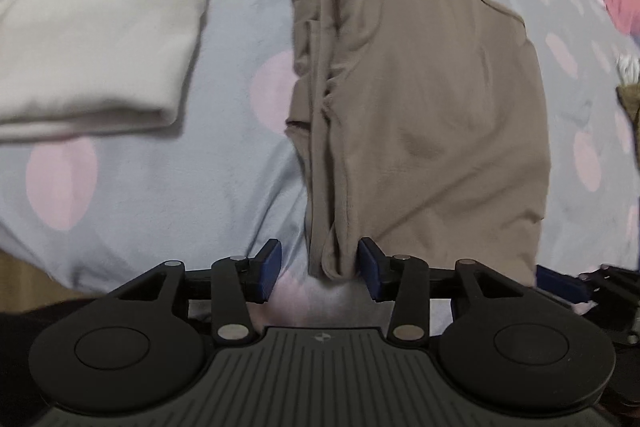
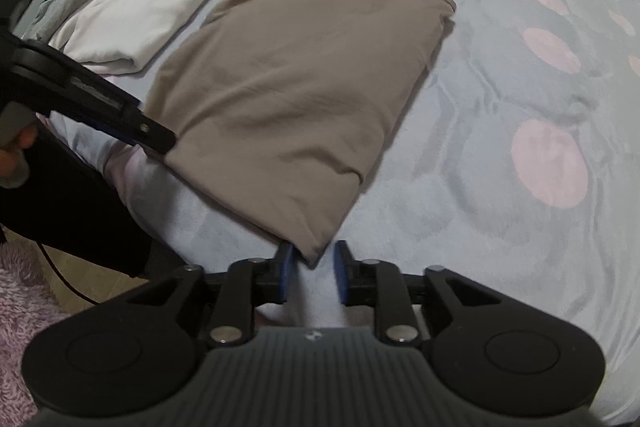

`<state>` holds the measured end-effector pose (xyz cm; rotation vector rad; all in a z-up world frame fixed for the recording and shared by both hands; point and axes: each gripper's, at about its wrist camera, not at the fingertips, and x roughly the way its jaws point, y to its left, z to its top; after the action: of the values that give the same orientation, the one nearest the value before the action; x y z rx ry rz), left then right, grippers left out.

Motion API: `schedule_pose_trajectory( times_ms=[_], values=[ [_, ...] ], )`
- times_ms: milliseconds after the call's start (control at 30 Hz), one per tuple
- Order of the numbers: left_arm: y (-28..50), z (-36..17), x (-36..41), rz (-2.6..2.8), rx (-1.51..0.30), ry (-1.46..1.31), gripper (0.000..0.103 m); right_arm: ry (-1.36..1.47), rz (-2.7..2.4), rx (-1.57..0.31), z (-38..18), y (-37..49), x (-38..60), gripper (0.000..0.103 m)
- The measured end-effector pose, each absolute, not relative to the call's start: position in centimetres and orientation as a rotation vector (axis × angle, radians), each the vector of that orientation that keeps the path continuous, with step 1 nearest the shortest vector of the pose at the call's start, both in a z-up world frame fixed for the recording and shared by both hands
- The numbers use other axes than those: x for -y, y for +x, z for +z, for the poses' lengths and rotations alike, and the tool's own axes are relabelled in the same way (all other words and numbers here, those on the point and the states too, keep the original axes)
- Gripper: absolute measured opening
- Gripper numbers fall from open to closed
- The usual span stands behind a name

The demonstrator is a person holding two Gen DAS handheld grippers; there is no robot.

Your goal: Fold clothes

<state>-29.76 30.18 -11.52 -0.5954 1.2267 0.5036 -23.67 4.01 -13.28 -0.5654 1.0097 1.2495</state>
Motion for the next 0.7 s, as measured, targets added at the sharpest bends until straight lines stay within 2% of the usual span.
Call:
schedule_pose_trajectory(
  times_ms=[33,100,333,500,700],
  values=[
    [-29.6,-11.4,-30.0,0.499,-1.224,-0.577,0.023,-0.566,1.254,-1.001,-13.1,-23.7,-3.9,0.008],
    [-29.7,-10.9,-29.8,0.479,-1.208,-0.57,0.007,-0.575,1.258,-0.982,-12.6,-23.9,-3.7,0.007],
    [-30.2,-9.3,-29.4,0.467,-1.204,-0.518,0.006,-0.652,1.264,-0.887,-11.2,-24.7,-3.0,0.003],
    [-30.5,-8.7,-29.6,0.503,-1.209,-0.495,0.012,-0.716,1.259,-0.963,-12.7,-24.4,-3.5,0.004],
    [-31.5,-7.2,-29.9,0.577,-1.156,-0.495,0.024,-0.667,1.229,-0.954,-11.7,-23.6,-2.6,0.015]
  ],
)
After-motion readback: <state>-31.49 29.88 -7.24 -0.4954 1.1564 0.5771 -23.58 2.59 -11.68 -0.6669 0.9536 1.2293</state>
